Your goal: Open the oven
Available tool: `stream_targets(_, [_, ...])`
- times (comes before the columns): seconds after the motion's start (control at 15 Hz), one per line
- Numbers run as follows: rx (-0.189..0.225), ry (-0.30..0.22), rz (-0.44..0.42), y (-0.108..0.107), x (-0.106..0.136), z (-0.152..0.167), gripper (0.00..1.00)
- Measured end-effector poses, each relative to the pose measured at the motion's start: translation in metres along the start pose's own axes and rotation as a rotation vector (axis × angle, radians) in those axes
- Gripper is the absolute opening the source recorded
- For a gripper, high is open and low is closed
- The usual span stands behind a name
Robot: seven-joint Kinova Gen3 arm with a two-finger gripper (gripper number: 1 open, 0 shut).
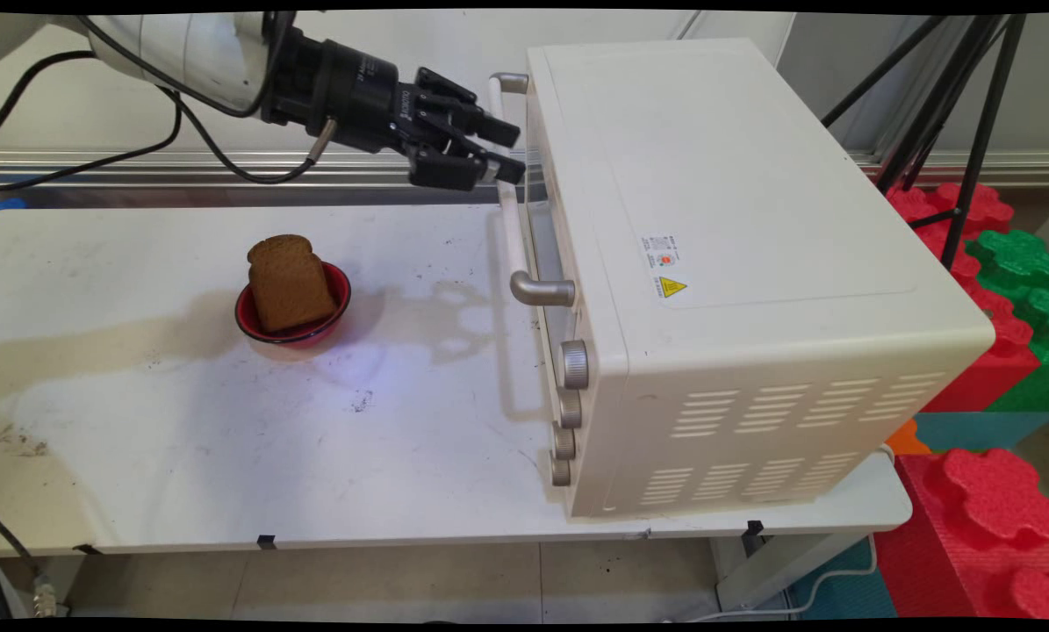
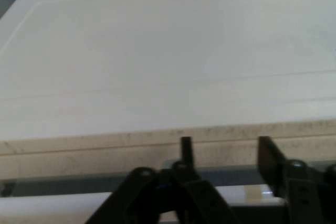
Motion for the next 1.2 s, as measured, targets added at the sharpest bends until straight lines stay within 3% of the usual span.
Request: stream_targets(1.2, [-0.012,-0.045,0.027,0.001,-0.005,0.030,0.00])
